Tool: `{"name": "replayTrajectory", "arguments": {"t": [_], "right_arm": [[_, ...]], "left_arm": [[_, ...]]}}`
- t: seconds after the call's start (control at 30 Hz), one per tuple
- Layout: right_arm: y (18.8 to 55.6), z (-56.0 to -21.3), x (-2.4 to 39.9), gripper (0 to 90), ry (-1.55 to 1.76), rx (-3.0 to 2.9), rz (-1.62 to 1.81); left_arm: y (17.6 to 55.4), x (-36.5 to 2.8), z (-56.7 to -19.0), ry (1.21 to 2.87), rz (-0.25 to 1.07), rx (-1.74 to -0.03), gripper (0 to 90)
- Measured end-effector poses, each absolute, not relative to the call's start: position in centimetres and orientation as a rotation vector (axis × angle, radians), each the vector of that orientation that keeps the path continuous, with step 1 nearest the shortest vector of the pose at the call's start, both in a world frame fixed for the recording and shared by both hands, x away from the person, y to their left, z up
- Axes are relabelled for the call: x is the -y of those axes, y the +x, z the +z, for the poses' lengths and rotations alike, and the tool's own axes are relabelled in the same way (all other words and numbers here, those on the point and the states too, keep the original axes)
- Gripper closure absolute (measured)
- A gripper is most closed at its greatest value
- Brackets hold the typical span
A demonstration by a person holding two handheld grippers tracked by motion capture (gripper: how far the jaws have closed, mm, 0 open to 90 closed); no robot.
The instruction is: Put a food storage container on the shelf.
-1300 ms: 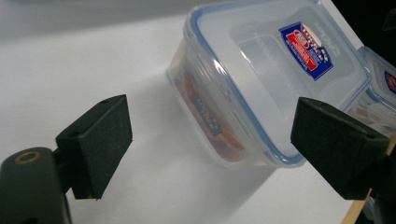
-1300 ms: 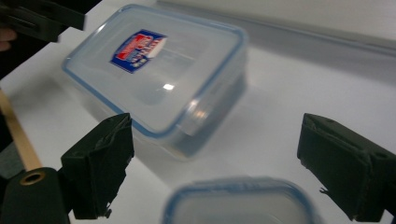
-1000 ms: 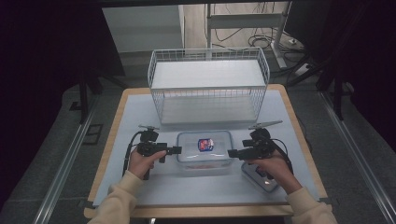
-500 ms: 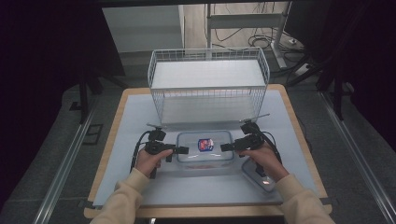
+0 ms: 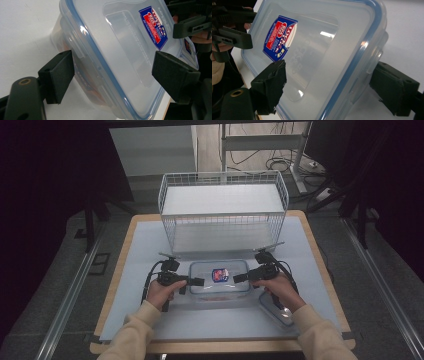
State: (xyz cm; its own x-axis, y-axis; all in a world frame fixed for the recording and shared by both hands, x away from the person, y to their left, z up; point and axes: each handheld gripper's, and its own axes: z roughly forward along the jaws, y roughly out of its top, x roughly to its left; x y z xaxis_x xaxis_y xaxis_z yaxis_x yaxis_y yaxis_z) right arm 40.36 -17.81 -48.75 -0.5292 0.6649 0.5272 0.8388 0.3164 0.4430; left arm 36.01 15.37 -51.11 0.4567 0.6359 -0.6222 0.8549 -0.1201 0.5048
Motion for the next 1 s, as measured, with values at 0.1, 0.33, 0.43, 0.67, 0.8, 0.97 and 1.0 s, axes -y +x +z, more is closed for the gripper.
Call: {"name": "replayTrajectory", "arguments": {"t": [0.1,0.33,0.43,0.67,0.8,0.97,1.0], "right_arm": [[40.4,-48.6,18.1,20.1,-1.381,2.318,-1.018],[40.4,-48.9,19.1,28.1,-1.404,2.236,-1.058],[40.2,-48.7,19.2,29.8,-1.395,2.241,-1.067],[39.8,-48.4,19.5,33.5,-1.367,2.267,-1.088],[39.5,-48.4,19.6,33.8,-1.359,2.276,-1.107],[39.4,-48.4,19.8,34.9,-1.339,2.282,-1.117],[39.4,-48.3,19.8,35.0,-1.335,2.285,-1.119]], "left_arm": [[35.9,-15.4,-51.0,1.837,-0.304,-1.263,20.0],[35.6,-15.7,-50.9,1.821,-0.290,-1.261,25.2],[35.4,-15.8,-50.9,1.813,-0.288,-1.258,28.1],[34.8,-16.2,-50.7,1.802,-0.277,-1.241,33.0],[34.7,-16.3,-50.8,1.799,-0.285,-1.232,33.5],[35.1,-16.0,-51.3,1.806,-0.340,-1.229,24.8],[35.2,-15.9,-51.4,1.803,-0.350,-1.229,23.1]]}}
